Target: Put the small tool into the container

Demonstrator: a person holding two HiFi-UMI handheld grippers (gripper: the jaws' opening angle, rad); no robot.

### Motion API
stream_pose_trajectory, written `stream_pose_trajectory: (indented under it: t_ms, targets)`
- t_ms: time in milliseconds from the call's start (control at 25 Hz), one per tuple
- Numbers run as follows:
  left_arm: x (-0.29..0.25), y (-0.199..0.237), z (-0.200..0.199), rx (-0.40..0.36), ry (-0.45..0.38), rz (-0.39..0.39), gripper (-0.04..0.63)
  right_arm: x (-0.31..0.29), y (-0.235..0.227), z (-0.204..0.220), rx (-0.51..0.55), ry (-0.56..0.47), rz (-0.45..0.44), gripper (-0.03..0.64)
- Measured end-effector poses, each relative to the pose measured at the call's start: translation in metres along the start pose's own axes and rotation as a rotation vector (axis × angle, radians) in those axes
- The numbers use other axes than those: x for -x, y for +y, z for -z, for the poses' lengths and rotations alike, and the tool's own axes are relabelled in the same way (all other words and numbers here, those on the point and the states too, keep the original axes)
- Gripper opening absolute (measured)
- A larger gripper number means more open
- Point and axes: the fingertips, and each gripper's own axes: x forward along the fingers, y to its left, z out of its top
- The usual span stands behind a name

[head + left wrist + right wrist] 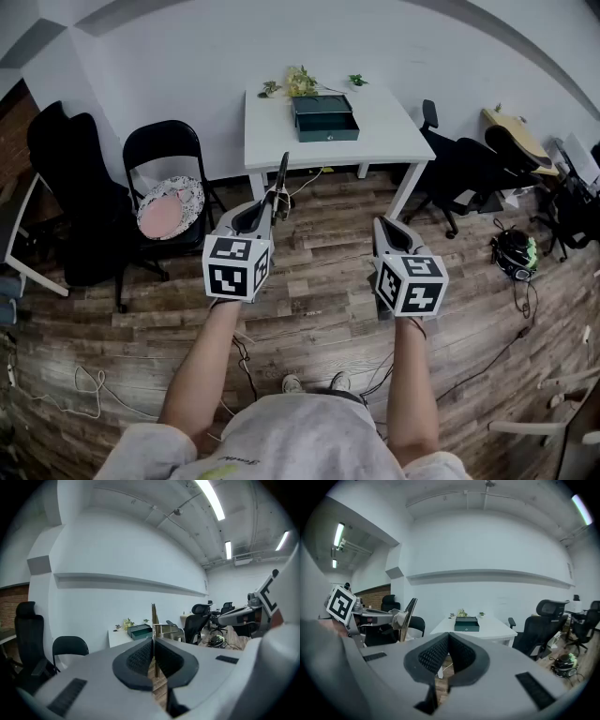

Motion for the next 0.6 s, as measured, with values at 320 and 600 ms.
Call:
stream_pose_trajectory:
  t_ms: [320,600]
  targets:
    - [-0.003,0.011,0.004,0.0,0.007,0.007,0.003,-0.006,0.008,0.001,0.012,0.008,0.006,0.005]
    - [-0.014,0.019,0.003,-0.002,0.012,0.009,0.003,-0.022,0.009,-0.001,0.021,0.016,-0.002,0.005]
